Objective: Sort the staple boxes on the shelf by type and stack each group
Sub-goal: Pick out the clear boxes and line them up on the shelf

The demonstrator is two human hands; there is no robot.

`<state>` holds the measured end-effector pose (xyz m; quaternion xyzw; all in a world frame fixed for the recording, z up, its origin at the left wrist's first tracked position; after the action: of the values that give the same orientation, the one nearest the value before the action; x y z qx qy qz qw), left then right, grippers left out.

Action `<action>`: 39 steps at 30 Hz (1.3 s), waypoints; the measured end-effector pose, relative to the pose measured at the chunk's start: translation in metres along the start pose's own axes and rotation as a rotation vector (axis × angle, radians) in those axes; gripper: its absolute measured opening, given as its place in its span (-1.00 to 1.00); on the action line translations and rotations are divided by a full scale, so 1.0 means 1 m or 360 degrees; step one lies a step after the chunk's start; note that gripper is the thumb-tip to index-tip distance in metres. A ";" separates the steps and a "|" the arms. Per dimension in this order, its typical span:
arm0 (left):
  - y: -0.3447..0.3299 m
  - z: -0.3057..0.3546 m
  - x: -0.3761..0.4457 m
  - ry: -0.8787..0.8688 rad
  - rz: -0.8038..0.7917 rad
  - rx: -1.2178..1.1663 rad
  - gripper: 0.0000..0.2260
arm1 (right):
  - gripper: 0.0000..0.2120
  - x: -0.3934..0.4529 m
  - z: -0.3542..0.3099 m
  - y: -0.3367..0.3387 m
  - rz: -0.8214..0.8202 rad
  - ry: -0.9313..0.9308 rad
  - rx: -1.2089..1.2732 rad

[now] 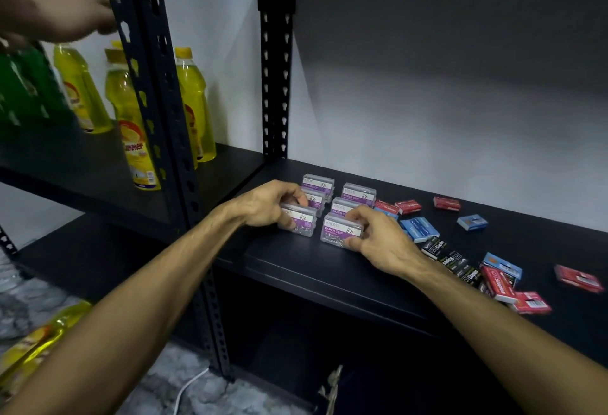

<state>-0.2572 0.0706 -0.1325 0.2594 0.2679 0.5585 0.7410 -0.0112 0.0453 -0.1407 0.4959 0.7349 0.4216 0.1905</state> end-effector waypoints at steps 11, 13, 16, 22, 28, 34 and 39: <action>0.002 -0.002 0.000 0.0004 0.0012 0.0033 -0.61 | -0.58 0.000 0.001 -0.001 0.0017 0.0029 0.0013; 0.002 -0.003 0.000 0.0000 0.0018 0.0039 -0.61 | -0.59 0.001 0.001 -0.001 0.0025 0.0038 0.0014; 0.002 0.000 -0.001 0.0007 0.0017 0.0048 -0.62 | -0.59 0.001 0.001 -0.001 0.0045 0.0051 0.0005; 0.004 0.004 -0.004 0.0004 0.0058 0.0083 -0.65 | -0.55 -0.001 0.003 -0.001 0.0092 0.0099 0.0007; 0.004 0.017 -0.004 -0.0080 0.0299 0.0050 -0.73 | -0.54 -0.006 0.008 0.008 0.0135 0.0112 0.0041; -0.007 0.045 0.008 -0.0179 0.0441 -0.0001 -0.77 | -0.57 -0.017 0.022 0.029 0.0205 0.0111 0.0046; -0.028 0.084 0.027 -0.0277 0.0420 -0.0036 -0.79 | -0.66 -0.029 0.044 0.055 0.0255 0.0029 0.0063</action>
<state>-0.1739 0.0825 -0.0943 0.3314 0.1598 0.6294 0.6845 0.0629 0.0466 -0.1253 0.5529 0.7027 0.4255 0.1396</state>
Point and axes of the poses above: each hand's wrist, its own x-axis towards the middle knuckle, its own y-axis out of the back of the hand, z = x × y, the point moved 2 cm from there along x, towards the middle knuckle, and after that the axes turned 5 degrees about y, right-handed, at the moved point
